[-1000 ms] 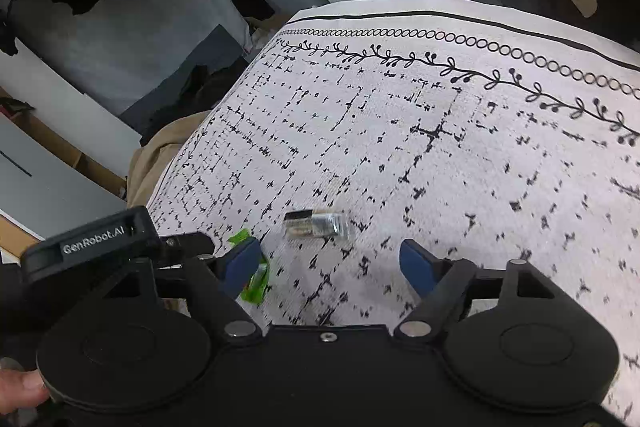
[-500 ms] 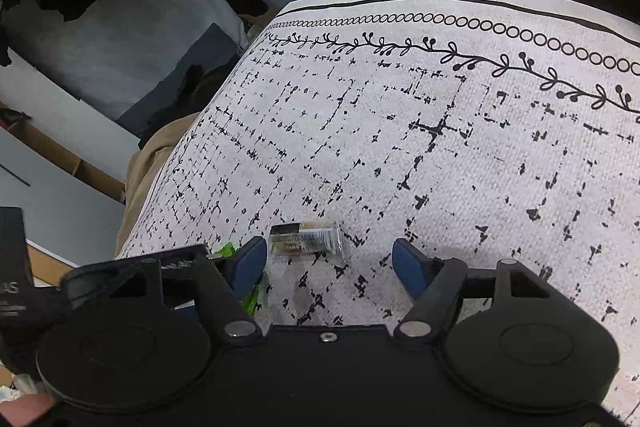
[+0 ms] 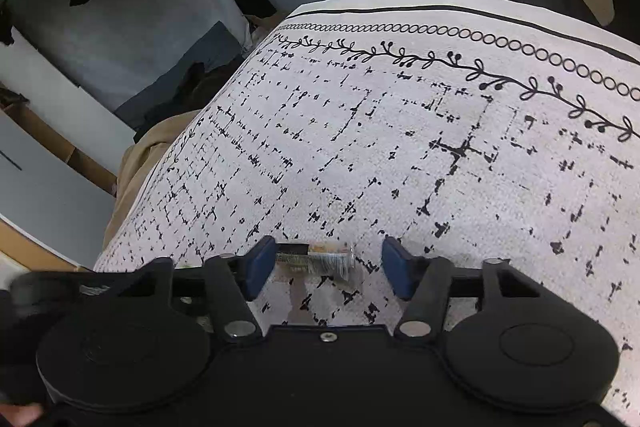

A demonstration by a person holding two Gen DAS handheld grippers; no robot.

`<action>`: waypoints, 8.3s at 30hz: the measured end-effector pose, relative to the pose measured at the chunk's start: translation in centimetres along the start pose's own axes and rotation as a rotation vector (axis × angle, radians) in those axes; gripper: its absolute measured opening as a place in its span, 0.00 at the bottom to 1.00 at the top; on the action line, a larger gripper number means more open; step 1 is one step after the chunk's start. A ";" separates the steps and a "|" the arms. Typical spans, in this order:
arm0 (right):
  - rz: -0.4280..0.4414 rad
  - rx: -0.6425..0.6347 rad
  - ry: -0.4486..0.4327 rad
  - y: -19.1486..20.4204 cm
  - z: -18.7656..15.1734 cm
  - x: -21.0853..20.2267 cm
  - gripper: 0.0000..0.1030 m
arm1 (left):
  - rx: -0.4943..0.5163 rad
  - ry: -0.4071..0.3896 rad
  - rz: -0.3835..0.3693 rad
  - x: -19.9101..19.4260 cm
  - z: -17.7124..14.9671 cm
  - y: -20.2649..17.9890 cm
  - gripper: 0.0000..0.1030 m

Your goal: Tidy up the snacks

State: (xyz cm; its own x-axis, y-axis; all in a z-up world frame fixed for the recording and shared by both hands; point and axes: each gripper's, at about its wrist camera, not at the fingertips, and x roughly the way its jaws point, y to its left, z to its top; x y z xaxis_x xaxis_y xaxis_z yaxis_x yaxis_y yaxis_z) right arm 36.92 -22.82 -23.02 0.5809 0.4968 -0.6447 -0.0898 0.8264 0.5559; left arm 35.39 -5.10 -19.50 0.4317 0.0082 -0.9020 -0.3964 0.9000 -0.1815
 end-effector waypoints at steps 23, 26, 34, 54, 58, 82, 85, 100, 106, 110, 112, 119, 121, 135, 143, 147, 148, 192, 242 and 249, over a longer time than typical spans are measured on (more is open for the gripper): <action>0.045 0.039 -0.111 2.4 -1.6 -11.3 0.15 | -0.032 -0.120 -0.137 -11.8 -1.0 2.6 0.31; 0.069 0.038 -0.129 3.5 -1.9 -12.9 0.15 | -0.039 -0.140 -0.163 -13.4 -1.6 3.4 0.31; 0.087 0.005 -0.173 7.1 -2.6 -16.0 0.15 | -0.052 -0.180 -0.218 -17.1 -2.7 5.7 0.31; 0.117 -0.087 -0.167 14.1 -3.9 -16.1 0.15 | -0.138 -0.217 -0.245 -20.1 -2.2 12.6 0.31; 0.121 -0.094 -0.156 14.8 -3.9 -15.5 0.15 | -0.160 -0.214 -0.242 -20.0 -1.7 13.7 0.31; 0.198 -0.146 -0.013 20.5 -5.1 -9.0 0.15 | -0.283 -0.186 -0.167 -15.7 2.4 20.3 0.32; 0.202 -0.150 0.006 21.0 -5.3 -8.3 0.15 | -0.293 -0.181 -0.164 -15.2 2.9 20.5 0.32; 0.232 -0.186 0.077 24.5 -6.1 -4.7 0.15 | -0.365 -0.189 -0.124 -14.7 4.1 23.0 0.40; 0.254 -0.214 0.104 26.9 -6.1 -3.7 0.17 | -0.378 -0.193 -0.108 -15.7 4.1 24.0 0.47; 0.173 -0.195 0.107 26.6 -6.2 -3.3 0.43 | -0.382 -0.200 -0.098 -16.4 4.0 24.3 0.54; 0.172 -0.182 0.103 26.0 -6.3 -3.7 0.43 | -0.379 -0.197 -0.096 -16.6 3.8 24.4 0.58; 0.157 -0.161 0.094 24.7 -6.3 -5.8 0.44 | -0.375 -0.173 -0.099 -17.1 3.3 24.2 0.73; 0.155 -0.160 0.088 24.5 -6.2 -6.5 0.46 | -0.364 -0.163 -0.110 -17.3 3.2 23.7 0.75; 0.129 -0.159 0.033 22.2 -5.6 -11.9 0.64 | -0.229 -0.156 -0.101 -20.2 1.2 21.2 0.83; 0.112 -0.195 -0.024 21.7 -5.7 -16.1 0.81 | -0.141 -0.191 -0.114 -23.0 -0.3 19.7 0.91; 0.098 -0.199 -0.053 21.1 -5.9 -18.1 0.94 | -0.107 -0.215 -0.116 -24.5 -1.2 19.2 0.97; 0.092 -0.200 -0.058 21.0 -6.0 -18.5 0.94 | -0.099 -0.220 -0.117 -24.8 -1.5 19.2 0.98; -0.027 -0.296 -0.228 17.7 -13.2 -34.4 1.00 | 0.214 -0.423 -0.065 -35.4 -15.1 17.2 1.00; -0.065 -0.377 -0.295 18.8 -16.0 -36.6 1.00 | 0.303 -0.481 -0.074 -37.3 -17.8 17.0 1.00; -0.064 -0.380 -0.295 18.8 -15.9 -36.7 1.00 | 0.305 -0.481 -0.079 -37.3 -17.7 16.9 1.00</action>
State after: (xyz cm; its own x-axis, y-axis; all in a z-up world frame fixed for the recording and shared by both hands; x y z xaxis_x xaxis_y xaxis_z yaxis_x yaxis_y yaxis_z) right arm 1.09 -21.26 2.75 0.7948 0.3910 -0.4641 -0.3038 0.9184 0.2534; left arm -1.80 2.09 4.12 0.7989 0.0695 -0.5974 -0.1276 0.9903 -0.0555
